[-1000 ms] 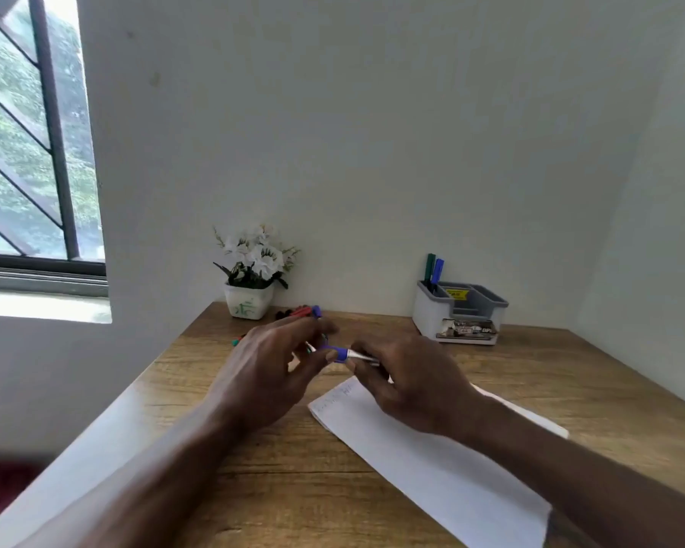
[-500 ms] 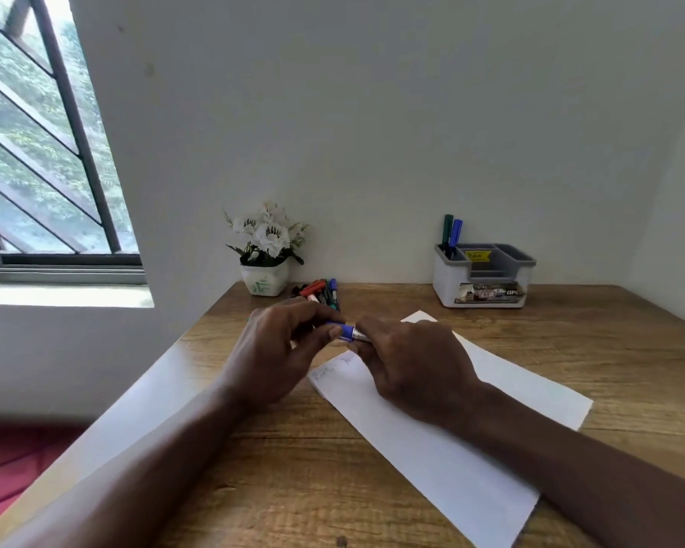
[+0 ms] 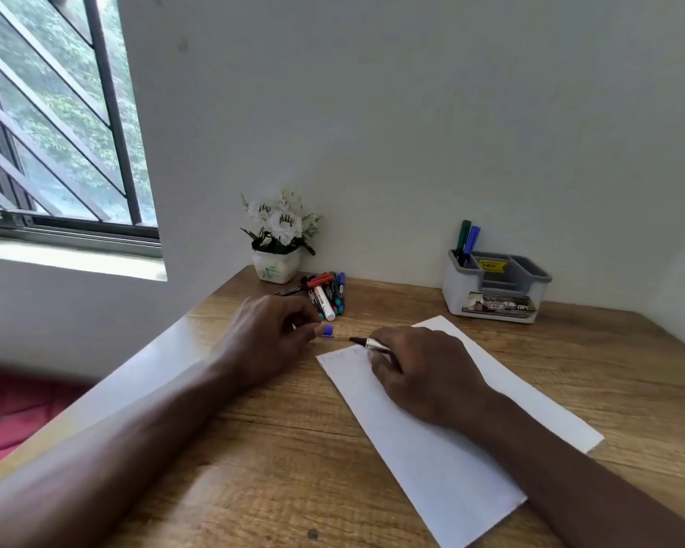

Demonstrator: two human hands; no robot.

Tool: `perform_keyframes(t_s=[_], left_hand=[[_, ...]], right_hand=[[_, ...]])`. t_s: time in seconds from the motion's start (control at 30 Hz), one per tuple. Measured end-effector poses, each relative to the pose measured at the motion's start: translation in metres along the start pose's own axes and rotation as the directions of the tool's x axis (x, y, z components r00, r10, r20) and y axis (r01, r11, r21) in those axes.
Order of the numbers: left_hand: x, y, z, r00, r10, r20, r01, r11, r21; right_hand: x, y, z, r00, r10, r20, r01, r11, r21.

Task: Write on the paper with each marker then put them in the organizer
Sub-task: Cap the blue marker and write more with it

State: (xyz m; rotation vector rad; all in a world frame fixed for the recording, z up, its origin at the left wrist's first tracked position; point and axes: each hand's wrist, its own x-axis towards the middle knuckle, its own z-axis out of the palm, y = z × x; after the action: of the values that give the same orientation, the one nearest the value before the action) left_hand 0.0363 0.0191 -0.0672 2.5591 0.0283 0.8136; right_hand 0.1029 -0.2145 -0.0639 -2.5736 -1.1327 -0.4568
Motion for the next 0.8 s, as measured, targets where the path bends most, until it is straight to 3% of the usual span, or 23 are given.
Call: perform_keyframes(t_s=[0.23,0.4,0.5,0.63,0.73,0.8], left_hand=[[0.002,0.003,0.0,0.993,-0.011,0.116,-0.012,0.98,0.197],[-0.003,0.003,-0.004,0.992,-0.066,0.104,0.061,0.997,0.052],[-0.009,-0.002,-0.013,0.973,-0.118,0.196,0.11,0.993,0.051],[-0.015,-0.002,-0.017,0.932,-0.175,0.317,0.15,0.984,0.1],[-0.014,0.001,-0.016,0.907,-0.203,0.368,0.156,0.976,0.154],[-0.013,0.001,-0.016,0.888,-0.221,0.403,0.148,0.968,0.205]], right_hand=[[-0.001,-0.002,0.0,0.998,-0.056,-0.008,0.056,0.998,-0.006],[-0.001,-0.005,0.0,0.998,-0.057,0.006,0.057,0.998,0.0],[-0.001,-0.006,0.0,0.999,-0.041,0.012,0.041,0.999,-0.001],[0.002,-0.003,-0.004,0.994,-0.058,-0.094,0.06,0.998,0.02],[0.003,-0.003,-0.011,0.986,-0.044,-0.163,0.089,0.956,0.28],[0.003,-0.001,-0.014,0.98,0.057,-0.192,0.063,0.824,0.564]])
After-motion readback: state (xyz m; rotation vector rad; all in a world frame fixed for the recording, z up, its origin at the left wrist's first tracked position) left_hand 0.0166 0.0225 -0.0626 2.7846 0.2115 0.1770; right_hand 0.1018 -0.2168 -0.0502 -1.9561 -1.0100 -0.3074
